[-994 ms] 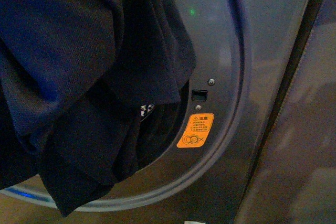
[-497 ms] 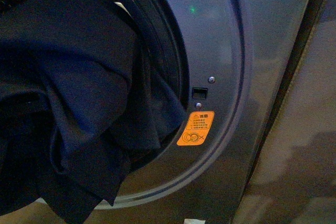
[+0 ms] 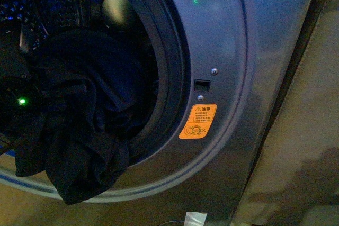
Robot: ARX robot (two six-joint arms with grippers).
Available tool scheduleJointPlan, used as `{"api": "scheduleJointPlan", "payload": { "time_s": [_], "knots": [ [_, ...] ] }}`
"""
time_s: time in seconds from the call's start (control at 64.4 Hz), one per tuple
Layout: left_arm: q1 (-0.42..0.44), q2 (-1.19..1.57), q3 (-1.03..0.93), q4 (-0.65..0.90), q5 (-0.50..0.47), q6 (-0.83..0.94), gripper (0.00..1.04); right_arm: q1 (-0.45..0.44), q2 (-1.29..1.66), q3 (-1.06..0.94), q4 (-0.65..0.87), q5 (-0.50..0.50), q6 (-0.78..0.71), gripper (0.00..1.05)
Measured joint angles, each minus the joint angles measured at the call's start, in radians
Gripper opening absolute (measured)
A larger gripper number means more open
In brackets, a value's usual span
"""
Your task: Put clothes into washing machine
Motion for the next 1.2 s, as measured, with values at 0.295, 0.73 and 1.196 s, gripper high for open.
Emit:
{"api": "scheduleJointPlan", "payload": {
  "time_s": [0.295, 0.73, 1.196],
  "knots": [
    [-0.015, 0.164, 0.210, -0.084, -0.039, -0.004, 0.11, -0.002, -0.163, -0.032, -0.129, -0.003, 0.000, 0.02],
    [-0.023, 0.307, 0.481, -0.185, -0.071, -0.034, 0.11, -0.002, -0.212, -0.087, -0.128, -0.003, 0.000, 0.02],
    [-0.064, 0.390, 0.674, -0.231, -0.068, -0.025, 0.11, -0.002, -0.213, -0.087, -0.128, -0.004, 0.000, 0.02]
  ]
}}
